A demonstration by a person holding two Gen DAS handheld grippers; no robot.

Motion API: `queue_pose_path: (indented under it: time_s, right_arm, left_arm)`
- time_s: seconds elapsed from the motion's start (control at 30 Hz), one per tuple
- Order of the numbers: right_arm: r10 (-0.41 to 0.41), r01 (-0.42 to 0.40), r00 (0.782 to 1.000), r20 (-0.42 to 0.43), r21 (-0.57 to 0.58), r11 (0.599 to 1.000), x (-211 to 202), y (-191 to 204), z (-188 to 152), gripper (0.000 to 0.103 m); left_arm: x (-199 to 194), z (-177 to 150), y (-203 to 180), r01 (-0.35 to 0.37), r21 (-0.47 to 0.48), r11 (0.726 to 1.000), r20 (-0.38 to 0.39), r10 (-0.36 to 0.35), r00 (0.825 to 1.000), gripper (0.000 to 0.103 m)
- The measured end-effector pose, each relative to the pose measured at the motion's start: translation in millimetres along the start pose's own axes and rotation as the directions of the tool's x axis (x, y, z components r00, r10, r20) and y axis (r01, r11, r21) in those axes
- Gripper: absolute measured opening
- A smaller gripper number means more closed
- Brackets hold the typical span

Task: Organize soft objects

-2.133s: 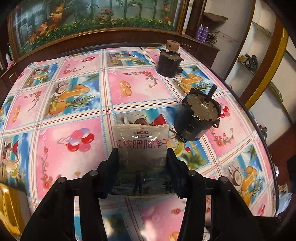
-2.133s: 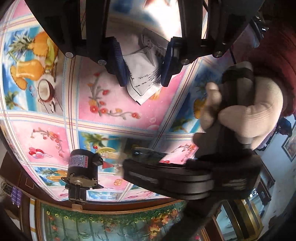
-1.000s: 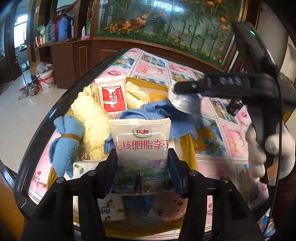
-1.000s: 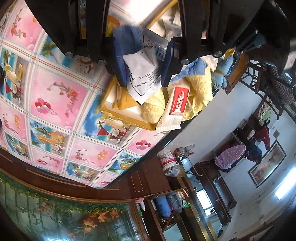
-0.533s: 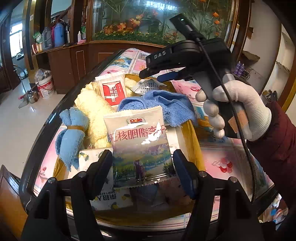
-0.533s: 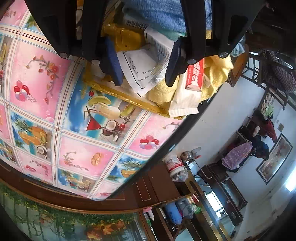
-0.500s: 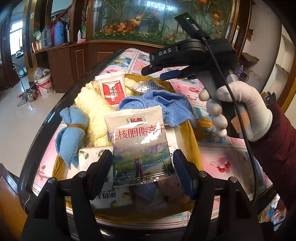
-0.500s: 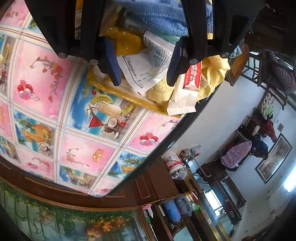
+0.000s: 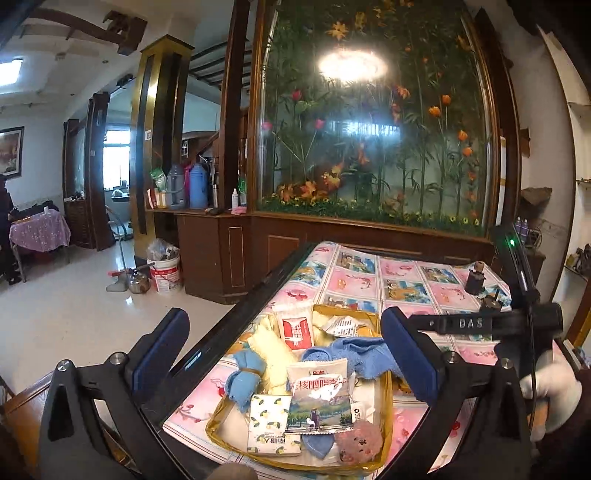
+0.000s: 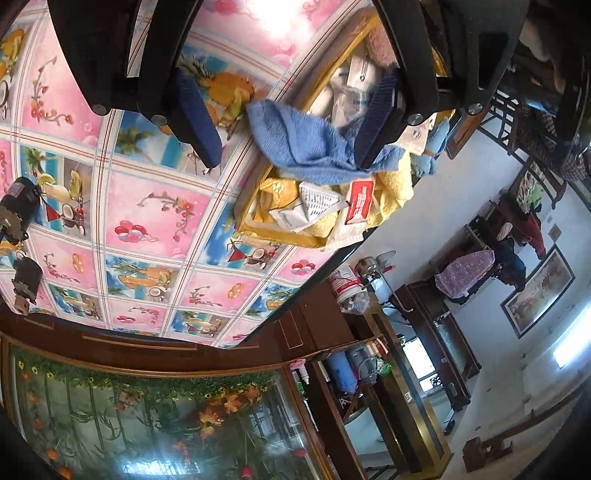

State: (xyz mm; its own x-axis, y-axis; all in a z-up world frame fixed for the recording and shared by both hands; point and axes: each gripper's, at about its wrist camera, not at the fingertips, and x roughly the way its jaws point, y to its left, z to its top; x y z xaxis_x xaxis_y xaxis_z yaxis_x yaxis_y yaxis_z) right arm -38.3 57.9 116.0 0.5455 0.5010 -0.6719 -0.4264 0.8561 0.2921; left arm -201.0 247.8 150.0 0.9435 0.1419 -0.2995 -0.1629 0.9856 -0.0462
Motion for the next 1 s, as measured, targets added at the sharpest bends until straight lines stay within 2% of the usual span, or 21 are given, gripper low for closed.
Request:
queue_pose_path:
  time_s: [0.13,0.2,0.33,0.4,0.53,0.67,0.73,0.83,1.0]
  right_arm:
    - [0.044,-0.044,0.999,-0.011,-0.019,0.999,-11,14,-17,0.076]
    - [0.057,-0.058,0.998,-0.016,-0.035,0.998,-16,20,-24,0.076]
    - [0.030,-0.032,0.999,-0.021,-0.087,0.996,-21,34,-42,0.077]
    - [0.020,-0.022,0.999,-0.025,-0.104,0.994,-23,39,-54,0.077]
    - [-0.003,-0.003,0.999,-0.046,-0.139,0.990,-22,47,-74,0.077]
    - [-0.049,0.040,0.998,-0.044,-0.187,0.982,-23,55,-84,0.078]
    - [-0.068,0.058,0.997,-0.041,-0.204,0.977,-22,59,-87,0.081]
    - [-0.075,0.061,0.995,-0.058,-0.212,0.975,-18,62,-91,0.082]
    - [-0.099,0.080,0.992,-0.073,-0.230,0.970,-13,69,-98,0.082]
  left_arm:
    - [8,10,7,0.002,-0.038,0.999,-0.048,-0.004,0.999,0.103]
    - [7,16,11,-0.008,-0.075,0.997,-0.044,0.005,0.999,0.103]
    - [16,18,11,0.008,-0.130,0.992,-0.100,-0.021,0.995,0.103]
    - [23,14,10,-0.006,-0.149,0.989,-0.141,-0.015,0.990,0.103]
    - [34,5,-1,-0.093,-0.095,0.991,-0.222,0.070,0.973,0.103]
    - [35,-1,-11,-0.214,-0.018,0.977,-0.211,0.206,0.956,0.103]
    - [34,-3,-11,-0.235,-0.016,0.972,-0.199,0.227,0.953,0.103]
    - [35,-5,-4,-0.236,-0.040,0.971,-0.216,0.222,0.951,0.103]
    - [40,-9,5,-0.280,-0.042,0.959,-0.246,0.262,0.933,0.103]
